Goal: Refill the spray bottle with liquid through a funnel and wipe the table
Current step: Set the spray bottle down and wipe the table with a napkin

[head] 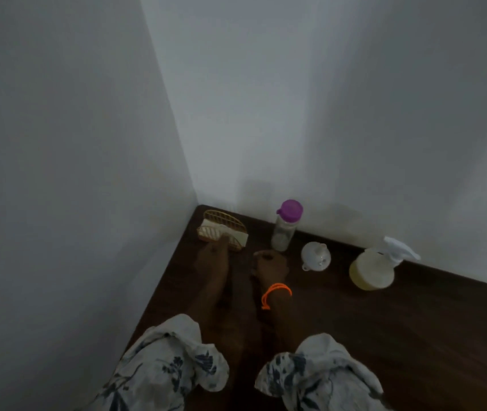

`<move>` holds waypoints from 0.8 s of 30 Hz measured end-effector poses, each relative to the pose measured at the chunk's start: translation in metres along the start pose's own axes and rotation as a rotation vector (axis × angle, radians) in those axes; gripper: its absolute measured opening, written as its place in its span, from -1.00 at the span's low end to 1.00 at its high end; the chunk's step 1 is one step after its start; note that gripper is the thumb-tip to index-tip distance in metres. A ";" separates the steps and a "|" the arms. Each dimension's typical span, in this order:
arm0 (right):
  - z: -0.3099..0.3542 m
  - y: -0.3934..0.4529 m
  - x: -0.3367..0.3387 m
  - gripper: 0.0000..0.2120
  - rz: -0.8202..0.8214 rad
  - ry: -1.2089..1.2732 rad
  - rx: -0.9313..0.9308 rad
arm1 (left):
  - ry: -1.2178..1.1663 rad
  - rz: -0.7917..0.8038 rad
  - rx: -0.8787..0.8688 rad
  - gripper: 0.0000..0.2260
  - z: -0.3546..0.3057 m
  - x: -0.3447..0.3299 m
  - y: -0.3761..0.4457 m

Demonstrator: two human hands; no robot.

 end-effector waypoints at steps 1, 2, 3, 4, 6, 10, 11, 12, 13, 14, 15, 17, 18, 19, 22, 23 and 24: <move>0.010 0.002 -0.007 -0.86 0.011 -0.045 0.008 | -0.018 -0.014 0.005 -0.24 0.004 0.000 0.013; 0.027 -0.004 -0.008 -0.87 0.013 -0.089 0.024 | -0.028 -0.028 0.009 -0.17 0.007 -0.002 0.025; 0.046 -0.011 -0.009 -0.84 0.017 -0.142 0.046 | -0.015 -0.053 0.016 -0.12 0.007 -0.002 0.034; 0.053 -0.010 -0.012 -0.81 0.010 -0.185 0.073 | -0.004 -0.064 0.012 -0.09 0.003 0.000 0.039; 0.060 0.000 -0.019 -0.74 0.001 -0.225 0.096 | 0.014 -0.062 -0.002 -0.11 -0.006 0.001 0.042; 0.063 0.011 -0.026 -0.66 0.080 -0.316 0.035 | -0.019 -0.039 -0.019 -0.48 -0.016 0.005 0.027; 0.064 0.012 -0.027 -0.66 0.058 -0.345 0.065 | -0.022 -0.040 -0.029 -0.50 -0.015 0.005 0.027; 0.065 0.013 -0.028 -0.65 0.033 -0.384 0.101 | -0.029 -0.043 -0.041 -0.50 -0.014 0.006 0.027; 0.066 0.012 -0.030 -0.66 0.023 -0.434 0.127 | -0.044 -0.044 -0.047 -0.50 -0.013 0.007 0.027; 0.066 0.010 -0.031 -0.66 0.016 -0.465 0.145 | -0.053 -0.039 -0.052 -0.49 -0.012 0.007 0.028; 0.064 0.010 -0.032 -0.67 0.009 -0.486 0.155 | -0.048 -0.038 -0.061 -0.49 -0.012 0.006 0.028; 0.062 0.010 -0.031 -0.73 -0.015 -0.466 0.155 | -0.055 -0.032 -0.069 -0.53 -0.014 0.007 0.023; 0.062 0.011 -0.030 -0.77 -0.037 -0.433 0.158 | -0.067 -0.033 -0.068 -0.55 -0.016 0.008 0.020; 0.062 0.011 -0.029 -0.80 -0.057 -0.393 0.161 | -0.071 -0.032 -0.064 -0.55 -0.016 0.008 0.019; 0.066 0.008 -0.028 -0.84 -0.069 -0.302 0.150 | -0.062 -0.024 -0.045 -0.52 -0.014 0.006 0.020; 0.068 0.005 -0.028 -0.84 -0.080 -0.265 0.156 | -0.063 -0.020 -0.037 -0.51 -0.014 0.006 0.020; 0.071 0.001 -0.028 -0.84 -0.095 -0.230 0.170 | -0.065 -0.016 -0.025 -0.49 -0.015 0.007 0.018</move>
Point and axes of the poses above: each hand's wrist, its own y-axis towards the middle knuckle, its own x-axis out of the back of the hand, z = x × y, the point moved 1 cm from there along y, towards the middle knuckle, and after that the axes turned 3 degrees about x, right-handed, at the moved point
